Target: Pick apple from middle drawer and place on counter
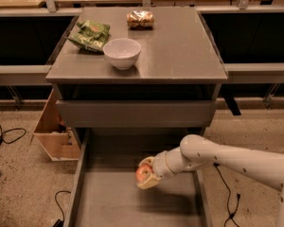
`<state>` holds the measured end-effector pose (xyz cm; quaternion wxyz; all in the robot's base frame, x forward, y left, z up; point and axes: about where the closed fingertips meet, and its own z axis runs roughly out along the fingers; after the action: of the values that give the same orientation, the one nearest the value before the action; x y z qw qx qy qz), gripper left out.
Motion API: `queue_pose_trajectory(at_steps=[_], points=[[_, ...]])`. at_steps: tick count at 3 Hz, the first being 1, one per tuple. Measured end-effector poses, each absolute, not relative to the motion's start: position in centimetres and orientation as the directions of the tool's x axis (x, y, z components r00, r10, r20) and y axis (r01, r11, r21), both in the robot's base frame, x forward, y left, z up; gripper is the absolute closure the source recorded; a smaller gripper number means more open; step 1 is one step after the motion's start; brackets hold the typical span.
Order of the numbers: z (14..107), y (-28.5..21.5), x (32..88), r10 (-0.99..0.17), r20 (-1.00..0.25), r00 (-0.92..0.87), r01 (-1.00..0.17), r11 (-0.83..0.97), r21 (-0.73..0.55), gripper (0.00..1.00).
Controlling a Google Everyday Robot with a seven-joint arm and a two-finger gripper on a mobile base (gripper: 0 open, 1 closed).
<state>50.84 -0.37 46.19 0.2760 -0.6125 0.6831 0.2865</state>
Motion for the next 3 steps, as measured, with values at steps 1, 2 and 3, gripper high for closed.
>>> queue_pose_trajectory(at_steps=[1, 2, 3], points=[[56.2, -2.0, 51.9, -0.688, -0.719, -0.096, -0.994, 0.104, 0.032, 1.00], [67.8, -3.3, 54.4, -0.696, -0.714, -0.081, -0.992, 0.129, -0.012, 1.00], [78.0, -3.8, 57.0, -0.698, -0.712, -0.083, -0.988, 0.149, -0.031, 1.00]])
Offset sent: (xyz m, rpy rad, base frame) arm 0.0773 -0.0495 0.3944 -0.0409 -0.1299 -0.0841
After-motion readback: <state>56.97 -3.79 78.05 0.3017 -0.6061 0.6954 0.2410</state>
